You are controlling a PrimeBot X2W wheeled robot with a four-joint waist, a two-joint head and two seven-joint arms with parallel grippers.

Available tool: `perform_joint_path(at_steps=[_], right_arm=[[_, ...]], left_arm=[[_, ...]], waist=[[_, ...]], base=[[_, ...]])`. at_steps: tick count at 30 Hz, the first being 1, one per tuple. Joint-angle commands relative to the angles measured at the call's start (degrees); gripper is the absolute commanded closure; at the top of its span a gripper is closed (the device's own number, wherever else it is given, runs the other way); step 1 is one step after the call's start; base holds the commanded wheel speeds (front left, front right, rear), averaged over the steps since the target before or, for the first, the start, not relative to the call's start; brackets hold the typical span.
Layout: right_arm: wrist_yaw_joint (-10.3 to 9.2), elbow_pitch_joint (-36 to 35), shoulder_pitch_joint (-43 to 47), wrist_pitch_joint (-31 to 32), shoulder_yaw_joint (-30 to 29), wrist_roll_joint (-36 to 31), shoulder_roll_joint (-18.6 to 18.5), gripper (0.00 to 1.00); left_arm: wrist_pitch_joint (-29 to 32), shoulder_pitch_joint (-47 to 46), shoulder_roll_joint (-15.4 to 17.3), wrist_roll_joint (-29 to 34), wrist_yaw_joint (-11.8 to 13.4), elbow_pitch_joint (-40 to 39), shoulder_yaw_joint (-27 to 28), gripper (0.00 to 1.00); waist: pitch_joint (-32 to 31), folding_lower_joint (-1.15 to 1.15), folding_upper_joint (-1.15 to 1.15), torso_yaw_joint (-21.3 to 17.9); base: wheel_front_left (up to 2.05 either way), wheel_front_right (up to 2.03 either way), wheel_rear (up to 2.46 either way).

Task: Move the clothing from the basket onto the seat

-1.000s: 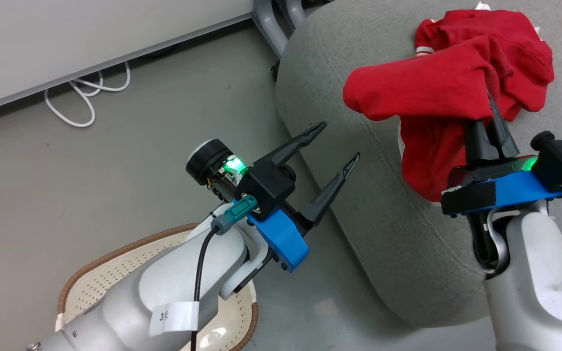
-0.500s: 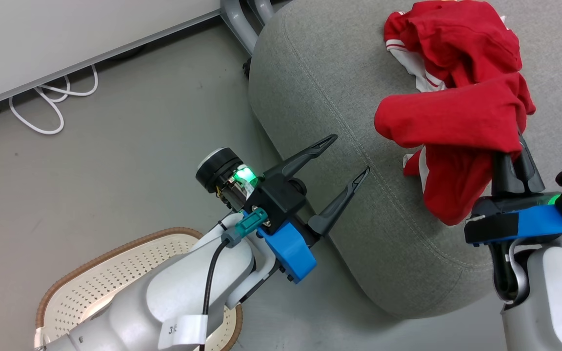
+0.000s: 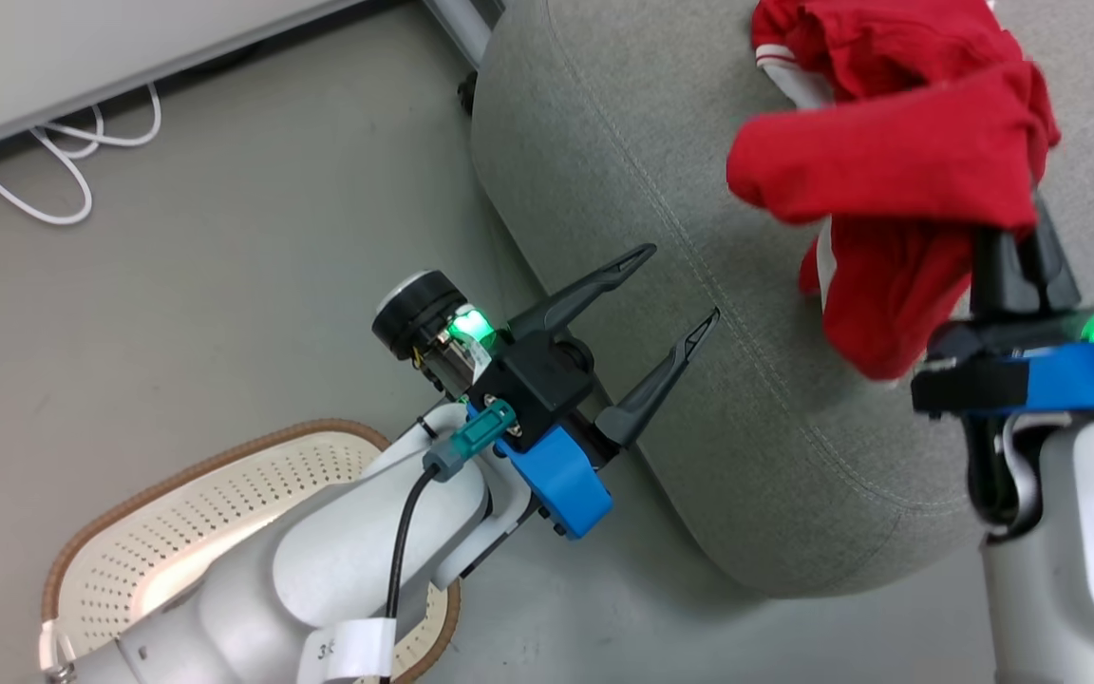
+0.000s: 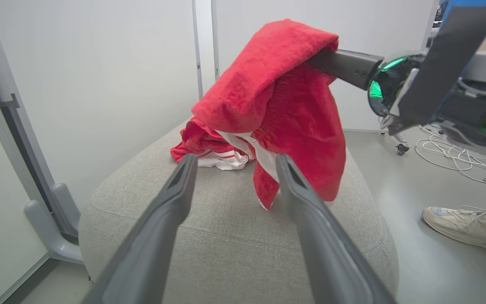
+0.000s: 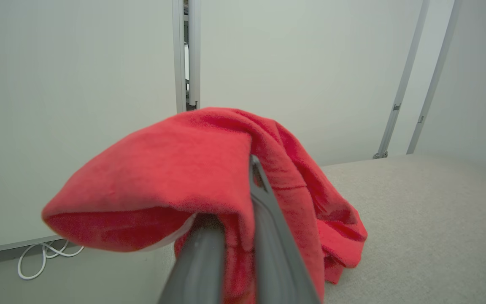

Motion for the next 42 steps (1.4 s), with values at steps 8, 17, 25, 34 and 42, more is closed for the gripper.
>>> perform_joint_path(at_steps=[8, 17, 25, 34, 42], right_arm=[[0.01, -4.19, -14.82, -0.2, -4.56, -2.17, -1.01, 1.0], [0.01, -4.11, -33.12, -0.2, -16.7, -0.23, -11.42, 1.0], [0.01, 4.72, -38.64, -0.2, -21.77, 0.03, -20.56, 1.0], [0.01, 15.15, -34.12, -0.2, -22.72, -2.47, -20.36, 1.0], [0.01, 21.85, -29.94, -0.2, -24.11, -2.84, -16.79, 1.0]], left_arm=[[1.43, -4.41, 2.61, 1.91, 0.74, -2.54, 0.96, 0.0], [4.56, -10.54, 5.96, 5.36, 0.9, -6.93, 1.13, 0.0], [6.03, -13.79, 7.54, 7.18, 1.17, -9.94, 1.17, 0.0], [5.51, -14.68, 7.63, 7.99, 1.54, -11.18, 0.74, 0.0], [5.07, -14.87, 7.79, 7.92, 1.82, -10.84, 0.84, 0.0]], waist=[[8.28, 0.0, 0.0, 0.62], [20.19, 0.0, 0.0, 2.7], [26.51, 0.0, 0.0, 4.15], [28.65, 0.0, 0.0, 5.61], [28.89, 0.0, 0.0, 5.96]], base=[[0.0, 0.0, 0.0], [0.0, 0.0, 0.0], [0.0, 0.0, 0.0], [0.0, 0.0, 0.0], [0.0, 0.0, 0.0]])
